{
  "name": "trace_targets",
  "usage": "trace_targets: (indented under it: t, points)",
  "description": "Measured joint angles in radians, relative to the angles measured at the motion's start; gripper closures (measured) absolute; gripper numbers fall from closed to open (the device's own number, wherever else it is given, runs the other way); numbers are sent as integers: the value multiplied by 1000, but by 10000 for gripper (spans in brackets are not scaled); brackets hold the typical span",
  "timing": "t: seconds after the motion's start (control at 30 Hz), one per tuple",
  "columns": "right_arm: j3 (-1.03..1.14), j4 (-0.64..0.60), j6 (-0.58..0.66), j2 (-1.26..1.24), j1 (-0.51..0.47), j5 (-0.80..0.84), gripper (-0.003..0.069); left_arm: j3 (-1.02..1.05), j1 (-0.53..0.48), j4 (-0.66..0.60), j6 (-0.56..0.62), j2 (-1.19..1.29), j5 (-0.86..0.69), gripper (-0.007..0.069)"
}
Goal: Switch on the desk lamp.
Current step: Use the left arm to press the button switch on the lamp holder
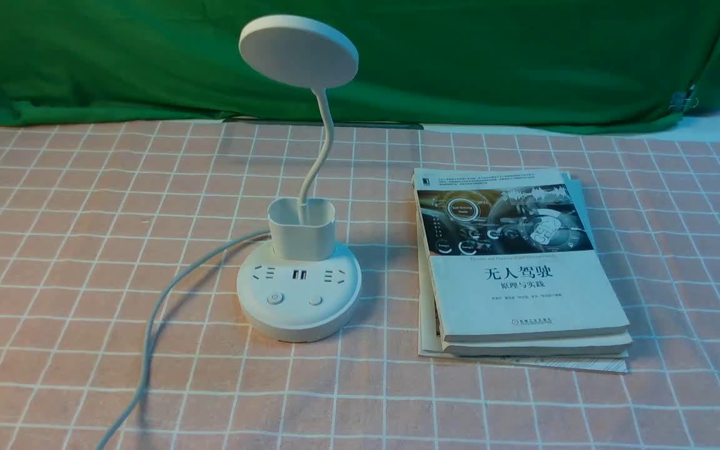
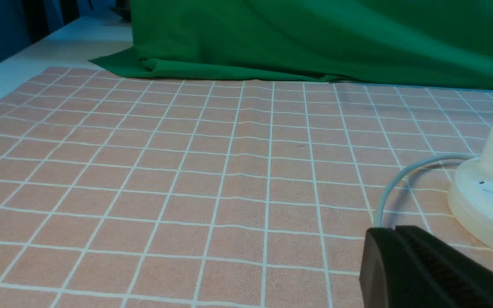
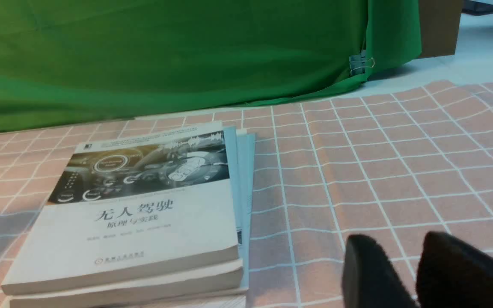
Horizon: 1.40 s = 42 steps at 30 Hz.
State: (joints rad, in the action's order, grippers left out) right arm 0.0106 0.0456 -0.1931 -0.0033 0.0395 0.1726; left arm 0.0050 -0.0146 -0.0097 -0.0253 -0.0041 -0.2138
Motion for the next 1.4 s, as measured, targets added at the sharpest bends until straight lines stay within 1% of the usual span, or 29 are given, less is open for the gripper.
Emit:
trace_targets:
  t: [0.3, 0.47, 0.77, 0.8, 0.83, 0.9, 0.93, 0.97, 1.03, 1.07, 1.13, 1.27, 1.3, 1.4]
  points:
    - [0, 0, 0, 0, 0, 0, 421, 0, 0, 0, 1, 0, 0, 603]
    - [0, 0, 0, 0, 0, 0, 421, 0, 0, 81, 35, 0, 29, 603]
    - [0, 0, 0, 0, 0, 0, 421, 0, 0, 103, 43, 0, 84, 603]
    - [0, 0, 0, 0, 0, 0, 421, 0, 0, 73, 15, 0, 99, 603]
    - [0, 0, 0, 0, 0, 0, 421, 0, 0, 10, -38, 0, 124, 603]
    - [0, 0, 0, 0, 0, 0, 421, 0, 0, -193, -204, 0, 160, 603]
    - [0, 0, 0, 0, 0, 0, 421, 0, 0, -193, -204, 0, 160, 603]
    - [0, 0, 0, 0, 0, 0, 421, 0, 0, -373, -354, 0, 175, 603]
    - [0, 0, 0, 0, 0, 0, 421, 0, 0, -499, -472, 0, 191, 603]
    - [0, 0, 0, 0, 0, 0, 421, 0, 0, -507, -479, 0, 193, 603]
    - [0, 0, 0, 0, 0, 0, 421, 0, 0, -535, -532, 0, 224, 603]
    - [0, 0, 0, 0, 0, 0, 421, 0, 0, -516, -580, 0, 256, 603]
    - [0, 0, 0, 0, 0, 0, 421, 0, 0, -512, -623, 0, 262, 603]
    - [0, 0, 0, 0, 0, 0, 421, 0, 0, -509, -697, 0, 262, 603]
